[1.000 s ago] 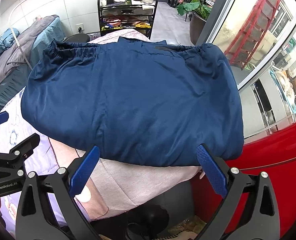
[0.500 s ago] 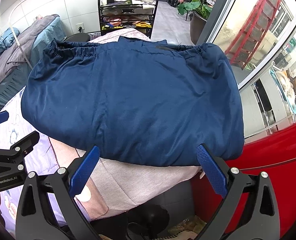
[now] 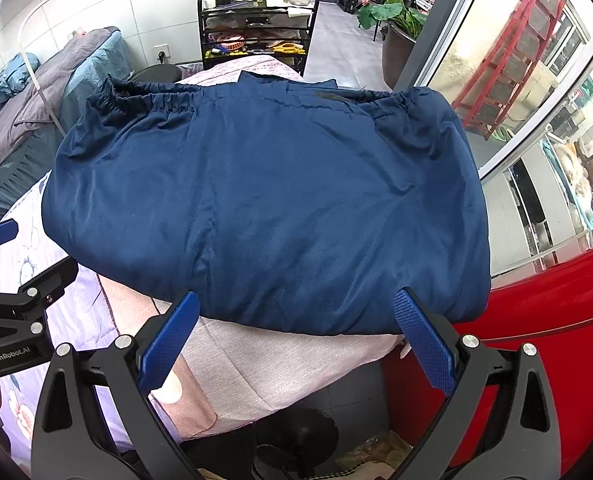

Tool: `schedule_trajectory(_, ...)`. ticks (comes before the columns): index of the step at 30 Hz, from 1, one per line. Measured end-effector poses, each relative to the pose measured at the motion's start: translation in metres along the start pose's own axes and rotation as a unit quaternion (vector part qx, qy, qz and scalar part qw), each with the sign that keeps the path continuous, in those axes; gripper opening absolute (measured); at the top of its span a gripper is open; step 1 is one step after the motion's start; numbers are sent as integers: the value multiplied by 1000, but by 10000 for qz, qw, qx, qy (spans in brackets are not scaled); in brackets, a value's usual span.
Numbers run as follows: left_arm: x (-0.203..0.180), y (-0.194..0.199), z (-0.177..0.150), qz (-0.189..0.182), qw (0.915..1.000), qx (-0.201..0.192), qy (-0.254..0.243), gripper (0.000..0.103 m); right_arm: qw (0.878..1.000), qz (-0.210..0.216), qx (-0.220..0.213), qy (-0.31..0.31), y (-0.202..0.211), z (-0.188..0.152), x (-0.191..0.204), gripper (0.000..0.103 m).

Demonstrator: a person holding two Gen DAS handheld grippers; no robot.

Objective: Fold large clothes

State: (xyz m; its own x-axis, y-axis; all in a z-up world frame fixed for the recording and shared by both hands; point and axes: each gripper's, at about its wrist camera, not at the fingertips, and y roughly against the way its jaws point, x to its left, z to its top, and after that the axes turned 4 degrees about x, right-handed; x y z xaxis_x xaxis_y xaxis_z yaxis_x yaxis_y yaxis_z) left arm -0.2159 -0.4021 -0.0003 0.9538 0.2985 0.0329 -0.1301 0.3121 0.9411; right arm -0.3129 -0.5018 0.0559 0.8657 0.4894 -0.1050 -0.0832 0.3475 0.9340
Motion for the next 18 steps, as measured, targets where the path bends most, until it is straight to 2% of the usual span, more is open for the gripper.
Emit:
schedule_trajectory(13, -1, 0, 0, -84, 9999, -80, 17, 97, 10000, 5, 14, -1, -2, 1, 1, 97)
schedule_trajectory(18, -1, 0, 1, 21, 9999, -103, 20, 97, 10000, 3, 17, -2, -2, 1, 1, 96)
